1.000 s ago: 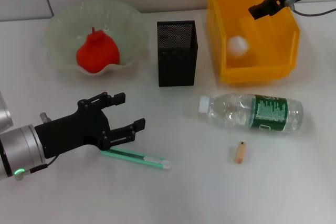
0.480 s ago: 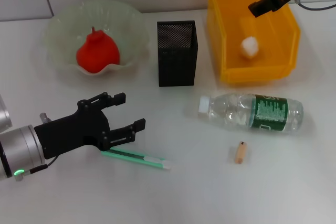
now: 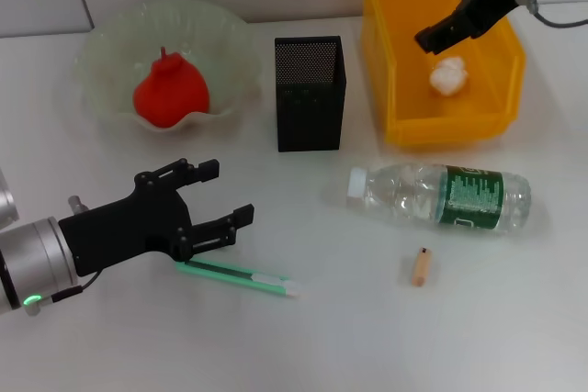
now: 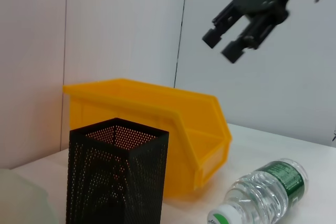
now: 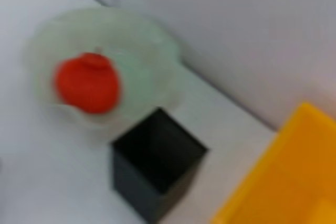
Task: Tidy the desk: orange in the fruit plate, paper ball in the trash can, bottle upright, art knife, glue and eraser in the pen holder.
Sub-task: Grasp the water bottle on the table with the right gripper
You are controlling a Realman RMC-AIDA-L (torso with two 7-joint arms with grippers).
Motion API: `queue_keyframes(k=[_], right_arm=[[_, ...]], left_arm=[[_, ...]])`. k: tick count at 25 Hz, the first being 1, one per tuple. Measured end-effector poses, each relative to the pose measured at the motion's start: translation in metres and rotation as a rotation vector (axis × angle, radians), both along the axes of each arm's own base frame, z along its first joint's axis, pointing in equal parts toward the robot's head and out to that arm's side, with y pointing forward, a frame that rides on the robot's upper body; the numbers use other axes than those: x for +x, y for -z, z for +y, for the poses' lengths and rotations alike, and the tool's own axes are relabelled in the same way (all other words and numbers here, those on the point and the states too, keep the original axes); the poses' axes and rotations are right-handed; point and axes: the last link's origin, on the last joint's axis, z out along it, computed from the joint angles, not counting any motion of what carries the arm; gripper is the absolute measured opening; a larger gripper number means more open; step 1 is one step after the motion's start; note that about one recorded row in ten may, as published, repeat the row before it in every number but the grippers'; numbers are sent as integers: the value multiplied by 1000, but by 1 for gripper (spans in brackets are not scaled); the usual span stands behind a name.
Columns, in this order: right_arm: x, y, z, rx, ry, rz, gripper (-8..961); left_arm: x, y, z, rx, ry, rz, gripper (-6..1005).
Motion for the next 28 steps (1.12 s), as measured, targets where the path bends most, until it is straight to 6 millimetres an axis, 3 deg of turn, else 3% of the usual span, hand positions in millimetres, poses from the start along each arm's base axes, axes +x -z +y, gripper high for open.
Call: queue_keyframes(k=[10, 28], right_arm=[[-10, -14, -15, -84, 3, 30, 776], [-7, 5, -45, -298, 31, 52, 776]], left_arm=[[2, -1, 0, -4, 6, -14, 807], [5, -1, -2, -21, 13, -34, 806]])
